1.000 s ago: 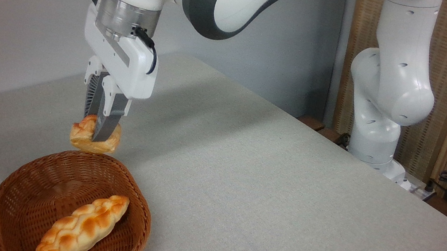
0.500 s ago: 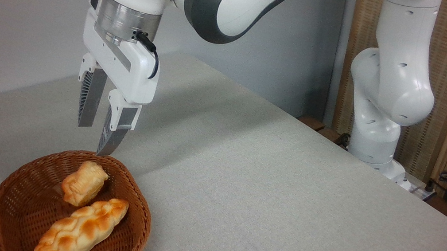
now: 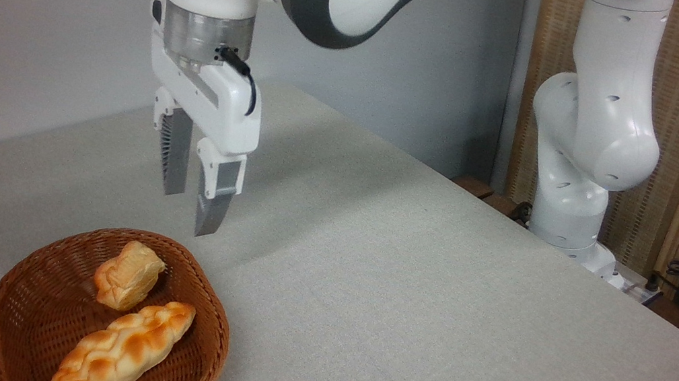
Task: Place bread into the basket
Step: 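Raise the open gripper away from the basket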
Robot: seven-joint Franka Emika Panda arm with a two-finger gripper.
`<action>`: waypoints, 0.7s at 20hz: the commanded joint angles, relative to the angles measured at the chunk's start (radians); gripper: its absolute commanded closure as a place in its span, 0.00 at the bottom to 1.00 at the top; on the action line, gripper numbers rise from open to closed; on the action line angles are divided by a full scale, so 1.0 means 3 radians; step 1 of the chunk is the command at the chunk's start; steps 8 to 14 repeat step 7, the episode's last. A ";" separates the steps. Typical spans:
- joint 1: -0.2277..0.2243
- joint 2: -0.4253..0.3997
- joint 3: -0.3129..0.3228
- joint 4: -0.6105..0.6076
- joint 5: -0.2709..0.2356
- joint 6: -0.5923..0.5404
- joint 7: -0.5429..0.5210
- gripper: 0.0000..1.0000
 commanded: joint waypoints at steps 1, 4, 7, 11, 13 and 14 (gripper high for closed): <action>-0.0022 -0.0052 0.0011 0.0135 0.0113 -0.0429 -0.0179 0.00; -0.0022 -0.0067 0.0022 0.0140 0.0113 -0.0572 -0.0287 0.00; -0.0007 -0.0088 0.0047 0.0140 0.0103 -0.0578 -0.0318 0.00; -0.0007 -0.0088 0.0047 0.0140 0.0103 -0.0578 -0.0318 0.00; -0.0007 -0.0088 0.0047 0.0140 0.0103 -0.0578 -0.0318 0.00; -0.0007 -0.0088 0.0047 0.0140 0.0103 -0.0578 -0.0318 0.00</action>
